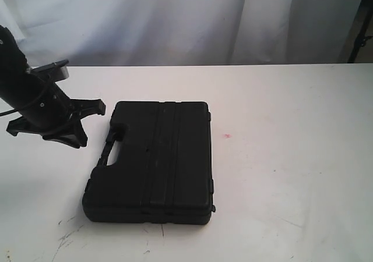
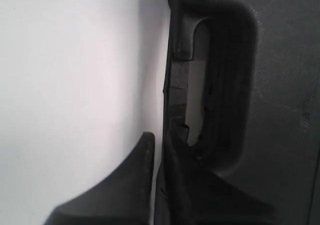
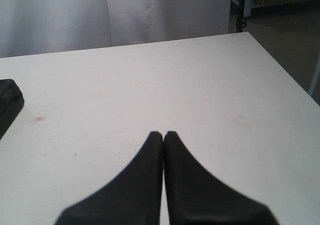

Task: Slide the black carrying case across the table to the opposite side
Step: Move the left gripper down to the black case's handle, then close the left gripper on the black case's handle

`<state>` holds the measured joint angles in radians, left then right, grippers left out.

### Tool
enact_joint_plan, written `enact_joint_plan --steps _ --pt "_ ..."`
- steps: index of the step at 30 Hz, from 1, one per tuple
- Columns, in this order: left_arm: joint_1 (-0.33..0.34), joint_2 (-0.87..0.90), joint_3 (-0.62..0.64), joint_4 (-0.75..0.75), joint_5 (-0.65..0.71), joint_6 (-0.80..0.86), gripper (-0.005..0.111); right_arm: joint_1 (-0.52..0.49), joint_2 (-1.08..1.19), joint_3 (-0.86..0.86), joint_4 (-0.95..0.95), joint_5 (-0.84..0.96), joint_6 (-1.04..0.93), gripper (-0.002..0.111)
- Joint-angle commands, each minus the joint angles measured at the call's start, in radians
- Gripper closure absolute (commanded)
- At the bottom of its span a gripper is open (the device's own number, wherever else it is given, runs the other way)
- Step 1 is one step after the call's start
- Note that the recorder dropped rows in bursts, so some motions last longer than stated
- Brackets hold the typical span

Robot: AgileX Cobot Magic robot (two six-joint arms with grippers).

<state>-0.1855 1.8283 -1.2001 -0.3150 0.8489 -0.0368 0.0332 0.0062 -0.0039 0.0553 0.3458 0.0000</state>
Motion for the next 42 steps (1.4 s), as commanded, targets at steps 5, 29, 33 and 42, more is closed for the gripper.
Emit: enact_joint_plan --steps 5,29,33,42 --pt "-0.006 0.007 -0.023 0.004 -0.037 -0.008 0.074 -0.003 -0.006 0.004 0.006 0.000 0.006 0.108" --pt "-0.086 0.166 -0.087 0.059 -0.085 0.037 0.072 -0.003 -0.006 0.004 0.006 0.000 0.006 0.108" --pt "-0.086 0.193 -0.087 0.059 -0.091 0.043 0.072 -0.003 -0.006 0.004 0.006 0.000 0.006 0.108" --pt "-0.086 0.204 -0.087 0.059 -0.116 0.047 0.072 -0.003 -0.006 0.004 0.006 0.000 0.006 0.108"
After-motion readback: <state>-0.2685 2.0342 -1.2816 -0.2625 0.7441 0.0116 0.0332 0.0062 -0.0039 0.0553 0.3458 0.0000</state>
